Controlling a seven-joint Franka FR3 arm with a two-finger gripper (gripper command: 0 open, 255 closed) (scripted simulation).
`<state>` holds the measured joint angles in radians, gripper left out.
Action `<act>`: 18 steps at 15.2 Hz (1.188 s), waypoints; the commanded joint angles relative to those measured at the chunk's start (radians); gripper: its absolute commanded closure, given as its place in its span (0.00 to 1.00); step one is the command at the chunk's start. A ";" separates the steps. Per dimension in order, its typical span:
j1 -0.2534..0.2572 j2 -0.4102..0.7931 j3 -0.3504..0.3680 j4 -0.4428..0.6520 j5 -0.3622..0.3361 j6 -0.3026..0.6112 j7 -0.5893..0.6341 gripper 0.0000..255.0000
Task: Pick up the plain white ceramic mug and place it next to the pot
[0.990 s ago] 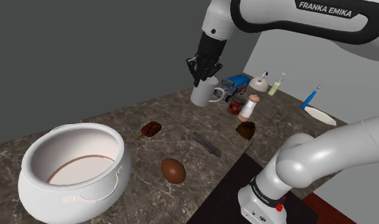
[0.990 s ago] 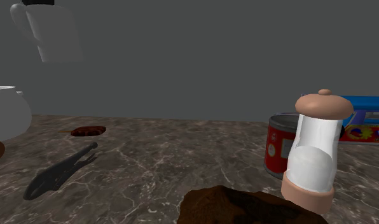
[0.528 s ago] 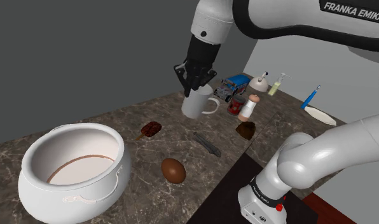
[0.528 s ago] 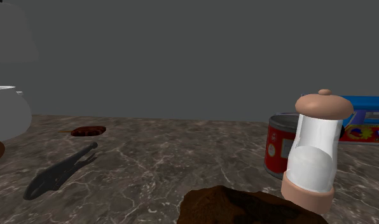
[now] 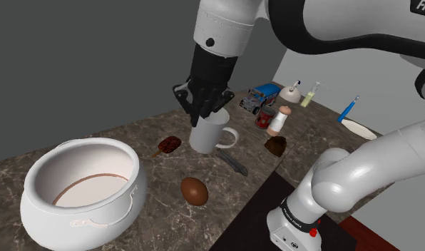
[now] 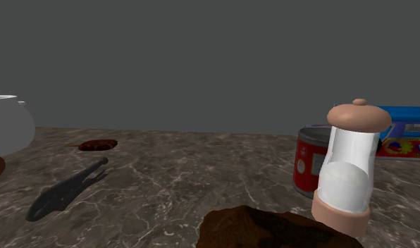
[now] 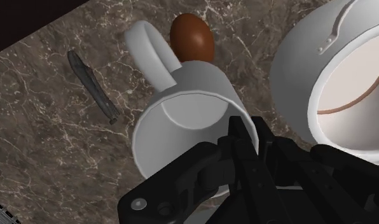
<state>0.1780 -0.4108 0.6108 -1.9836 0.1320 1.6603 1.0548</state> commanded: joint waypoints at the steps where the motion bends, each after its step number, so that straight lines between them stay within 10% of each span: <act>1: 0.006 0.037 0.055 0.040 -0.004 -0.003 0.067 1.00; 18: 0.019 0.033 0.087 -0.189 0.014 0.223 0.076 1.00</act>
<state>0.1969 -0.3813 0.6948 -2.1612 0.1464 1.8688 1.1298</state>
